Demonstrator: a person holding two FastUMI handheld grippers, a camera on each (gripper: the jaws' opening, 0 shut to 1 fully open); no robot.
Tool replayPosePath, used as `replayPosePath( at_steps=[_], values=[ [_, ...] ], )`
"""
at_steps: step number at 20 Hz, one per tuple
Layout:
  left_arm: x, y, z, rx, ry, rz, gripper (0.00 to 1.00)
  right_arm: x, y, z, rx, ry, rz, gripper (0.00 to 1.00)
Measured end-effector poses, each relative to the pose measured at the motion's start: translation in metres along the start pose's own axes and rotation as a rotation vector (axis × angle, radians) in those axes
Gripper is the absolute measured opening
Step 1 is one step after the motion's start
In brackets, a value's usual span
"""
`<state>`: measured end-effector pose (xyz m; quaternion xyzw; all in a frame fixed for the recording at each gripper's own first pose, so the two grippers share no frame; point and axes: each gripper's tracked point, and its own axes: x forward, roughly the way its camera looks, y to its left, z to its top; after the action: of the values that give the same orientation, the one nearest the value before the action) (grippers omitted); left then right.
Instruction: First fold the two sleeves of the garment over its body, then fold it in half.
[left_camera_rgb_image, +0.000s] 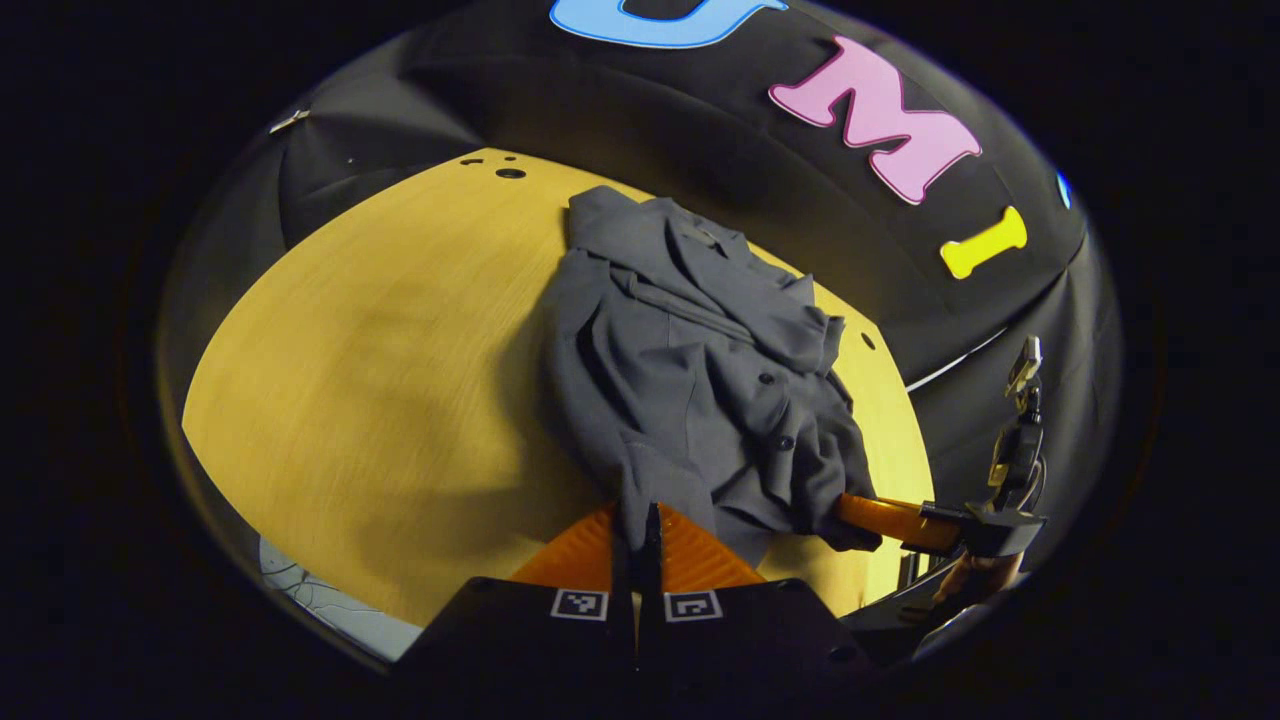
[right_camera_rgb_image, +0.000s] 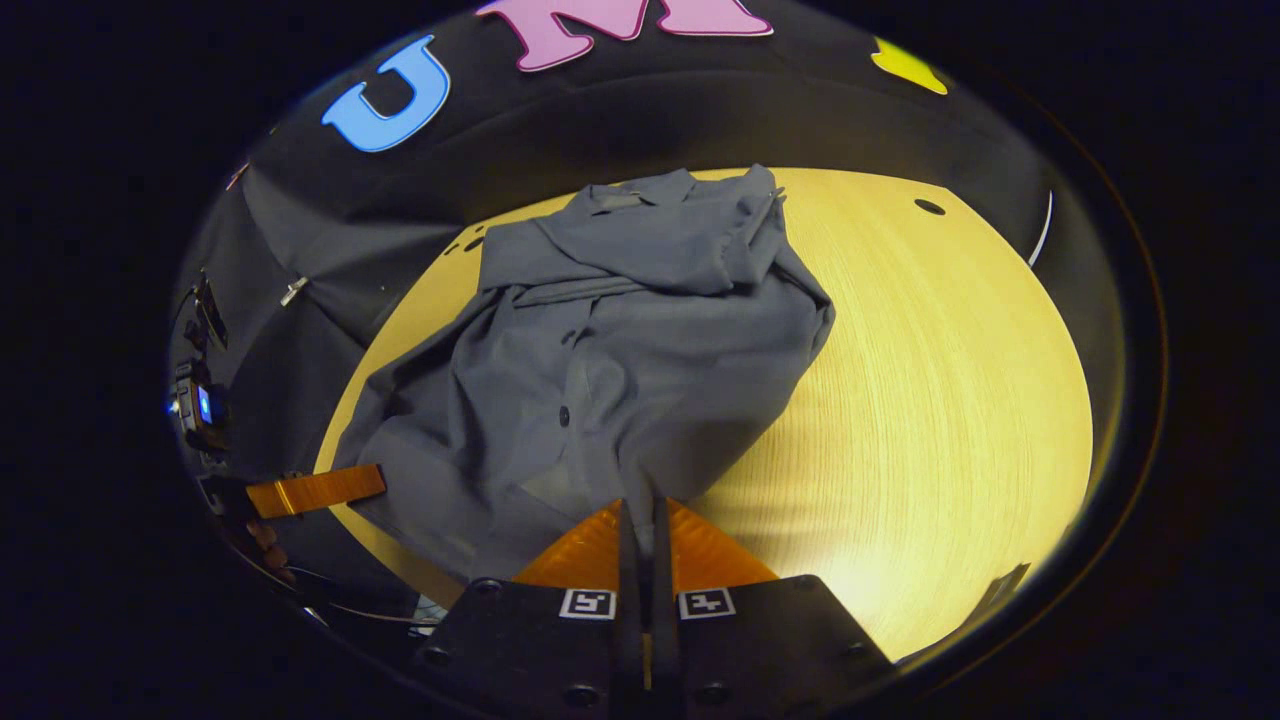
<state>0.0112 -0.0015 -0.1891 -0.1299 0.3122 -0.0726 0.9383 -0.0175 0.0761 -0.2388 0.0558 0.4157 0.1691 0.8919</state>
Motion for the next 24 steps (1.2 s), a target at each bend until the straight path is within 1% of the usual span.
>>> replayPosePath(
  at_steps=[4, 6, 9, 15, 17, 20, 24],
  values=[
    [-0.006, -0.020, 0.038, 0.010, -0.049, -0.036, 0.06, -0.002, -0.002, 0.032, 0.003, -0.054, 0.001, 0.08],
    [-0.004, -0.028, 0.060, 0.025, -0.076, -0.052, 0.06, -0.002, 0.000, 0.051, 0.027, -0.081, 0.011, 0.08],
    [0.004, -0.037, 0.091, 0.058, -0.111, -0.062, 0.06, 0.002, 0.000, 0.088, 0.061, -0.132, 0.023, 0.08],
    [0.021, -0.060, 0.179, 0.103, -0.225, -0.096, 0.06, 0.017, -0.007, 0.175, 0.036, -0.247, 0.022, 0.08],
    [0.033, -0.068, 0.209, 0.109, -0.266, -0.112, 0.06, 0.026, -0.009, 0.204, 0.041, -0.286, 0.023, 0.08],
    [0.051, -0.081, 0.254, 0.145, -0.326, -0.129, 0.06, 0.038, -0.016, 0.245, 0.035, -0.344, 0.012, 0.08],
    [0.087, -0.090, 0.310, 0.158, -0.397, -0.142, 0.06, 0.060, -0.028, 0.303, 0.047, -0.420, -0.007, 0.08]
  ],
)
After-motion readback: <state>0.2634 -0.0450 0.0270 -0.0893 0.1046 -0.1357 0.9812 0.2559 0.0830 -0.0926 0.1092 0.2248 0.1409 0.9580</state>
